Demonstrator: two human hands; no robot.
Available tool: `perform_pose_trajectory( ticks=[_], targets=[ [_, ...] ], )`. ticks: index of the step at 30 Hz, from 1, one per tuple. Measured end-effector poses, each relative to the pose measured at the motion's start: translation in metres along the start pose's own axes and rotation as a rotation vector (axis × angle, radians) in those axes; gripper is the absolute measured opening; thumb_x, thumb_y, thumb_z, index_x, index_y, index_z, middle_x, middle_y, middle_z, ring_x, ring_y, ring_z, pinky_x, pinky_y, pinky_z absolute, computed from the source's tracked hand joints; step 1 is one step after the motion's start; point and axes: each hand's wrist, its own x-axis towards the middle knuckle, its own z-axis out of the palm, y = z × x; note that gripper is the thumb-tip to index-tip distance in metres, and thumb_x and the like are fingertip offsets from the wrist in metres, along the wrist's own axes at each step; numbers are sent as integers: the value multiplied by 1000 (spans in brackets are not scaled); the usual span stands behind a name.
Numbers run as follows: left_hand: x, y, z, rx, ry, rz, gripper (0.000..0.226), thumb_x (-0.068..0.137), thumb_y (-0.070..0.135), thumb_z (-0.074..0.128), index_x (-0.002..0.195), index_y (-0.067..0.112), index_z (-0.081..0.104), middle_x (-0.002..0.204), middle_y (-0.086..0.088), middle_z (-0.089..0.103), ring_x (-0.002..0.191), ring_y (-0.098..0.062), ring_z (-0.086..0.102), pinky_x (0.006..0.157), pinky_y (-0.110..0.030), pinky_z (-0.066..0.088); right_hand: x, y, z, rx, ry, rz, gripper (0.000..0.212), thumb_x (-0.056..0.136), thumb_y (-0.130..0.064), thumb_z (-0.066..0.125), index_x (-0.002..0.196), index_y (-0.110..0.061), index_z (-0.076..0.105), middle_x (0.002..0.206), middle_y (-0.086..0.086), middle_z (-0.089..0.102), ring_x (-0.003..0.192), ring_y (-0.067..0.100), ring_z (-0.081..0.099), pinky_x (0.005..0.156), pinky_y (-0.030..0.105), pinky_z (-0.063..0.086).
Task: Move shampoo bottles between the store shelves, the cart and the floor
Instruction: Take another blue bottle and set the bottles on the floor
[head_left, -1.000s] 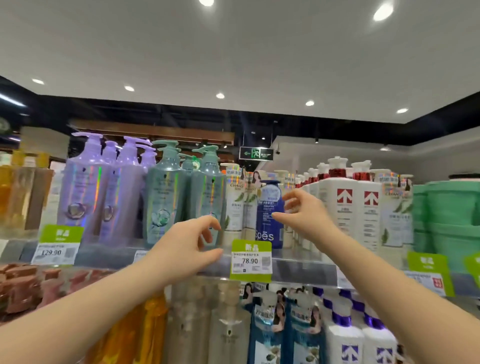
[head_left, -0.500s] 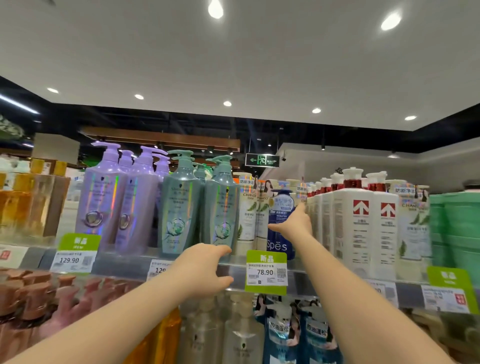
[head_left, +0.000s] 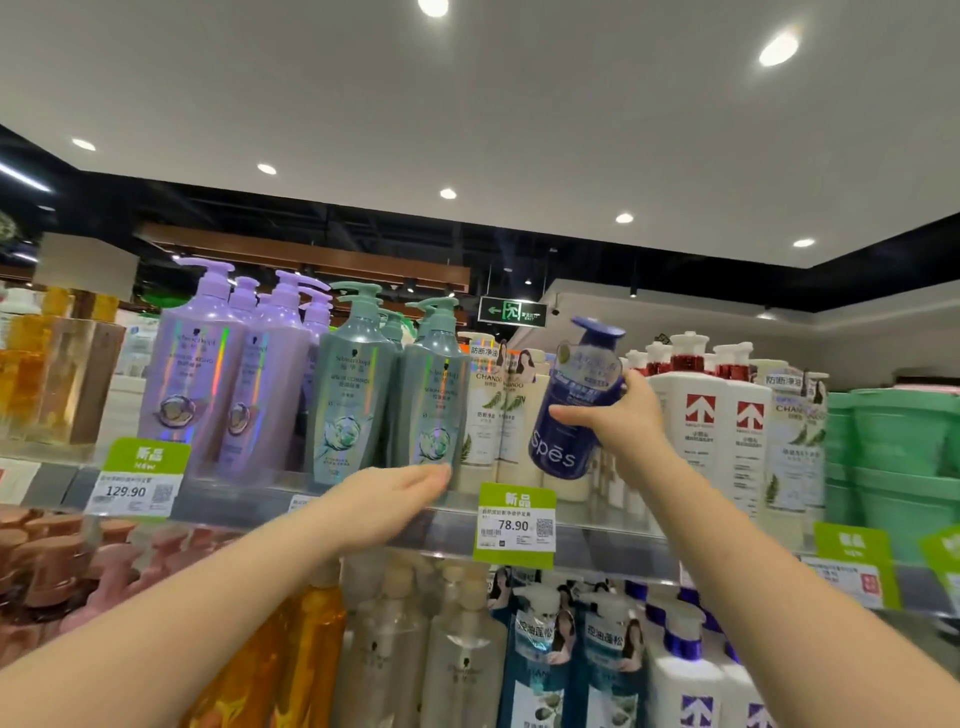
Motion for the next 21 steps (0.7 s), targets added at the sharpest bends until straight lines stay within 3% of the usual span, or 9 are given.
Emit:
perform_pose_trajectory(
  ticks=[3,8,11,14,21],
  targets=[
    [-3,14,-21,-319,62,-22,63,89,65,12,131,37,50,144,8,46,134,-14,41,116,-38,23,-23,-32,-17,-3,-82,-77,66,58,-12,88,114,-17,53,111,-1,63,101,22,62,85,46,55],
    [-49,36,-29,-863,29,53,69,76,71,25,118,32,64,117,5,67,112,-12,60,101,-42,42,-94,-49,-27,-11,-253,-128,63,54,-19,88,108,-27,58,105,-6,67,92,16,67,75,35,57],
    [-75,30,-8,-958,-35,32,67,79,70,26,119,32,63,118,-2,66,107,-20,62,97,-46,45,-143,-28,-14,17,-359,-91,65,46,-26,87,105,-28,61,98,-9,72,82,6,69,65,20,55],
    [-96,15,19,-990,-106,-39,67,84,76,26,120,34,64,119,-4,64,97,-21,60,90,-43,45,-180,2,3,-2,-460,-47,66,44,-30,88,105,-32,62,98,-16,71,85,0,67,65,16,53],
    [-169,-80,121,-1060,-268,-485,68,76,83,30,118,40,60,110,4,67,97,-17,66,88,-35,43,-272,130,60,-107,-699,200,64,49,-15,93,99,-33,56,96,-17,66,88,-5,60,69,13,48]
  ],
)
